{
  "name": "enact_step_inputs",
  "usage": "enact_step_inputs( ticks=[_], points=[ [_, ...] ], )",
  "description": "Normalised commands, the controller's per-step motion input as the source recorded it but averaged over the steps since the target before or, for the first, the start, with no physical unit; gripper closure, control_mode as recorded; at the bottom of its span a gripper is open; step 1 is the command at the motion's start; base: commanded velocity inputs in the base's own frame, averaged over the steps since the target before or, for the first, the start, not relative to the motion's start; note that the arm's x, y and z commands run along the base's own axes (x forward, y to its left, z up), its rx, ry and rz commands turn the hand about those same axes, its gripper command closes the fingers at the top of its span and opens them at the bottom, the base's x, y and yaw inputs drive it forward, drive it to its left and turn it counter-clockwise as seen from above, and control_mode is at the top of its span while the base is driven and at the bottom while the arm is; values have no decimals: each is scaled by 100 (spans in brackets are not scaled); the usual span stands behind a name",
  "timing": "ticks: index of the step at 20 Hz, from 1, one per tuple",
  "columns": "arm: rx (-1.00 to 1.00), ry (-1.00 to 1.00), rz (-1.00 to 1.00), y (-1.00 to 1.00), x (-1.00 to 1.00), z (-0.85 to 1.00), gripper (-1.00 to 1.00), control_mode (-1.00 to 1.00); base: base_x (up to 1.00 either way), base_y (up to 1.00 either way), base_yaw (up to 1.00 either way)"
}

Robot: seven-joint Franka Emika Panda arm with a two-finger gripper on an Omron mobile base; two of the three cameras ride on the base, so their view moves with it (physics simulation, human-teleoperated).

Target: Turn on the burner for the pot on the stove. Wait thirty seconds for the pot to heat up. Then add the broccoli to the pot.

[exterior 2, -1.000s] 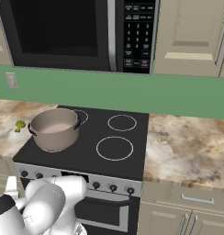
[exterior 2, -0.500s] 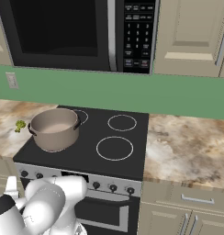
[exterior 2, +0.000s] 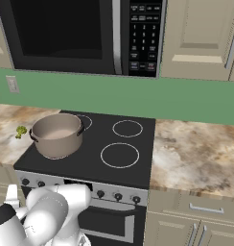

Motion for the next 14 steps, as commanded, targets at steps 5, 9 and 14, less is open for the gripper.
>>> enact_step_inputs(
  ticks=[5, 9, 14],
  points=[
    [0, 0, 0, 0, 0, 0, 100, -100, 0, 0, 0],
    [0, 0, 0, 0, 0, 0, 100, -100, 0, 0, 0],
    [0, 0, 0, 0, 0, 0, 100, -100, 0, 0, 0]
  ],
)
